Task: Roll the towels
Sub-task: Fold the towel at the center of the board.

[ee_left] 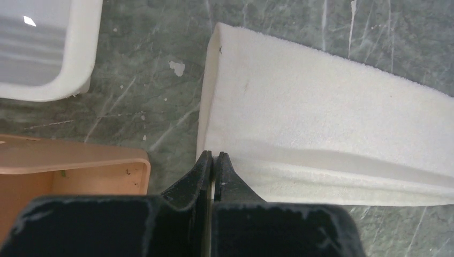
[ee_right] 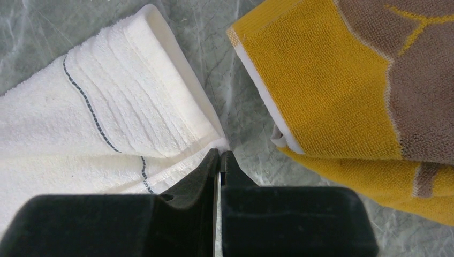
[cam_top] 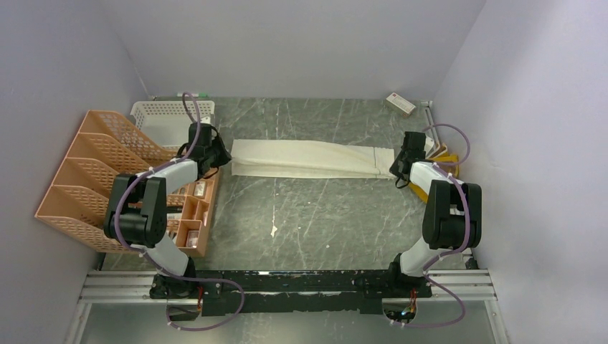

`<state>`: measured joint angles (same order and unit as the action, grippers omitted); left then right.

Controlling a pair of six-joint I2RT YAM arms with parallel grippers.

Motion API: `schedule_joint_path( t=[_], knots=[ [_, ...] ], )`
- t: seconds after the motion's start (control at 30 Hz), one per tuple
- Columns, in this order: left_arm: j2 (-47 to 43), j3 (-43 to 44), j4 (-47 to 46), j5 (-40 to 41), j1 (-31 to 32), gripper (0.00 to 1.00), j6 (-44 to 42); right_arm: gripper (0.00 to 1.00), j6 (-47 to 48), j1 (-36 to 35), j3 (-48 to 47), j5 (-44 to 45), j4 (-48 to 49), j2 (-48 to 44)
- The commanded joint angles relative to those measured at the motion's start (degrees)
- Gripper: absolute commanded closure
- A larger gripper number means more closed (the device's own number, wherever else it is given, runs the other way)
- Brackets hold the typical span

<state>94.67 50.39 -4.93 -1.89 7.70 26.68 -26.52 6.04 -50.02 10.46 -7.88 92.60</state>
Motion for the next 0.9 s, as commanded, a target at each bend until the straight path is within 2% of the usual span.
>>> schedule_joint_path(
  t=[0.0,0.3,0.6,0.63,0.67,0.73,0.77,0.8,0.83,0.87],
  knots=[
    [-1.1,-0.5,-1.6,1.7,-2.0,0.93,-0.2,1.0,0.2,1.6,0.7,4.7,0.5,-1.9],
    [2.2,-1.9,-2.8,-0.3,-2.0,0.93,0.8,1.0,-0.1,1.6,1.8,3.5,0.9,-2.4],
    [3.0,-3.1,-3.7,-2.6,-1.9,0.93,1.0,0.86,0.0,1.6,2.0,4.3,1.0,-2.5],
    [2.7,-3.0,-3.6,-3.1,-1.9,0.91,0.8,0.84,0.3,1.6,1.7,4.4,1.0,-2.6],
    [2.3,-2.7,-3.2,-3.4,-1.9,0.83,0.8,0.8,0.4,1.6,1.4,4.5,0.9,-2.8],
    [0.7,-1.9,-1.9,-3.2,-1.3,0.6,0.9,0.64,0.5,1.6,0.6,4.6,0.9,-3.9],
    [-0.3,-1.1,-1.1,-2.8,-0.8,0.37,0.7,0.61,0.4,1.6,0.4,4.5,1.1,-4.8],
    [-1.3,-0.3,-0.4,-2.4,-0.2,0.07,0.4,0.56,0.4,1.6,0.2,4.0,1.8,-6.0],
    [-2.3,0.9,0.7,-2.2,0.5,0.0,-0.1,0.53,0.7,1.5,0.2,3.2,2.7,-7.6],
    [-3.1,2.5,2.2,-1.9,1.1,0.0,-0.6,0.52,0.9,1.3,0.2,1.8,3.8,-9.0]
  ],
)
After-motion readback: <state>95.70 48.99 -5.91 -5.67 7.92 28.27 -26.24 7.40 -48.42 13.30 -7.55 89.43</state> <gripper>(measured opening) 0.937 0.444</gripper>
